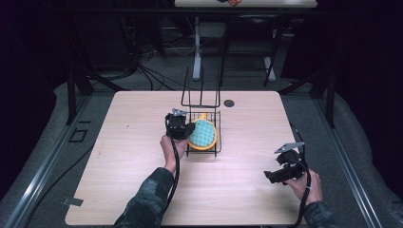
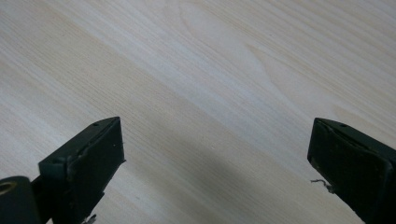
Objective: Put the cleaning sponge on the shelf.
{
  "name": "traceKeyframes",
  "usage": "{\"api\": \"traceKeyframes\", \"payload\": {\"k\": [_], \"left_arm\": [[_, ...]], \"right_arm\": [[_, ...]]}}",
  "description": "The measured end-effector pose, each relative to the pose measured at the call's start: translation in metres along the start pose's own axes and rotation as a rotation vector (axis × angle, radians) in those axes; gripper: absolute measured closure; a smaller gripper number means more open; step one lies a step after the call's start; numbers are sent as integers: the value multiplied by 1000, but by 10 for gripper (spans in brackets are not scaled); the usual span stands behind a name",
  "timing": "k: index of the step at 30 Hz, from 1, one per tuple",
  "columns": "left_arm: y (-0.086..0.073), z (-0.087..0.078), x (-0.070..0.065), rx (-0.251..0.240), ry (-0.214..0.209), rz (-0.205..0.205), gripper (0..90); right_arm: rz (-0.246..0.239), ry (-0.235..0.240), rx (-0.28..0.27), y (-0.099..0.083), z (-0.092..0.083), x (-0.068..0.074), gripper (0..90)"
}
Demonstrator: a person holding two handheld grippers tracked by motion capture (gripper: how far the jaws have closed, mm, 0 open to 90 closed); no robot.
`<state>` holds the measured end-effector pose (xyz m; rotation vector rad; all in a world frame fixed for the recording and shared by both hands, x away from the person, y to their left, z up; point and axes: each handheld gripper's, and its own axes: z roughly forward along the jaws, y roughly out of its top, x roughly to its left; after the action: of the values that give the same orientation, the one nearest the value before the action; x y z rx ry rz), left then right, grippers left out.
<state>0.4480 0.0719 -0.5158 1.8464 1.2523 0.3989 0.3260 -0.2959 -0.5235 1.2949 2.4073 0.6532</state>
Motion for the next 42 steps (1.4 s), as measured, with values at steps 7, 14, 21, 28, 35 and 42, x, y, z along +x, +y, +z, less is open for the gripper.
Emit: {"api": "traceKeyframes", "payload": {"k": [7, 14, 21, 28, 35, 42], "left_arm": [[-2, 7, 3, 38, 22, -9, 875], [-5, 13, 3, 47, 40, -33, 872], [-4, 16, 0, 51, 51, -23, 863], [-4, 14, 2, 47, 42, -29, 784], [-1, 9, 4, 69, 23, -21, 501], [2, -5, 6, 68, 17, 12, 265]], "right_arm": [[1, -1, 0, 0, 0, 0, 36], [-2, -1, -13, 0, 0, 1, 36], [2, 1, -9, 0, -1, 2, 36], [0, 1, -9, 0, -3, 1, 36], [1, -3, -10, 0, -2, 0, 35], [5, 0, -20, 0, -3, 0, 35]]}}
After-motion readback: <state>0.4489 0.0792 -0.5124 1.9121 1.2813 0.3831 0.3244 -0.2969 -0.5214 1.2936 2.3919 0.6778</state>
